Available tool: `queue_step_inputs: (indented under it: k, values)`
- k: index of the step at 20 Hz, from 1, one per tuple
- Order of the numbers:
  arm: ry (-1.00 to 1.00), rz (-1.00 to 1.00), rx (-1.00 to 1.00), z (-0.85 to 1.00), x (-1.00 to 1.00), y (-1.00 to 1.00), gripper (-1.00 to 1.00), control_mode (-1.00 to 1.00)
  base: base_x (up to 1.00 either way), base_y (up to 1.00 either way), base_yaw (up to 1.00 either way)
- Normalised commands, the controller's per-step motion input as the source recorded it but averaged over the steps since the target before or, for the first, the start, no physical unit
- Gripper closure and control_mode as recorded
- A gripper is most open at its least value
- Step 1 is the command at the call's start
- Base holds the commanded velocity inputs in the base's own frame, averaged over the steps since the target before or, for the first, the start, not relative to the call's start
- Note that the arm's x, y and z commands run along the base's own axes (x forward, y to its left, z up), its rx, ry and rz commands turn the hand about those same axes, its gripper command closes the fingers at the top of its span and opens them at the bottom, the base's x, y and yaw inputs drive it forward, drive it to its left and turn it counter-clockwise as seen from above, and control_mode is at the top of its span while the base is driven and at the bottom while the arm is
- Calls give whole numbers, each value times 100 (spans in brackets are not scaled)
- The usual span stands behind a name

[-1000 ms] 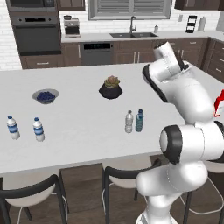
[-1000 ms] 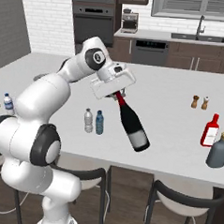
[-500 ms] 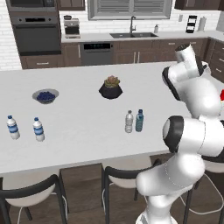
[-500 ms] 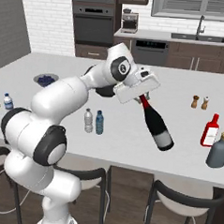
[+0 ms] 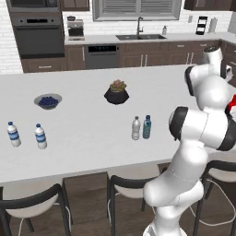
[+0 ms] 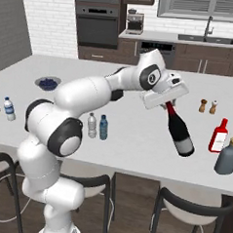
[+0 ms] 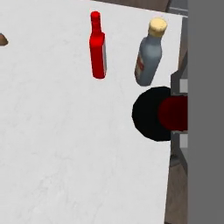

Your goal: Move the plastic bottles in the middle to the plastics group, and the glass bottles in the middle to the glass group.

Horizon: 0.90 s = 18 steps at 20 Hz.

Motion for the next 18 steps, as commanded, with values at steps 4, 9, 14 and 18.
queue_step_inputs:
  k: [4, 9, 14, 18]
  values:
    - [0, 4, 16, -11, 3, -47, 100, -100, 0, 0, 0]
    - [0, 4, 13, -10, 5, -46, 100, -100, 0, 0, 0]
    - [0, 0, 8, 0, 22, -40, 100, -100, 0, 0, 0]
    - [0, 0, 7, -31, 6, -22, 100, -100, 0, 0, 0]
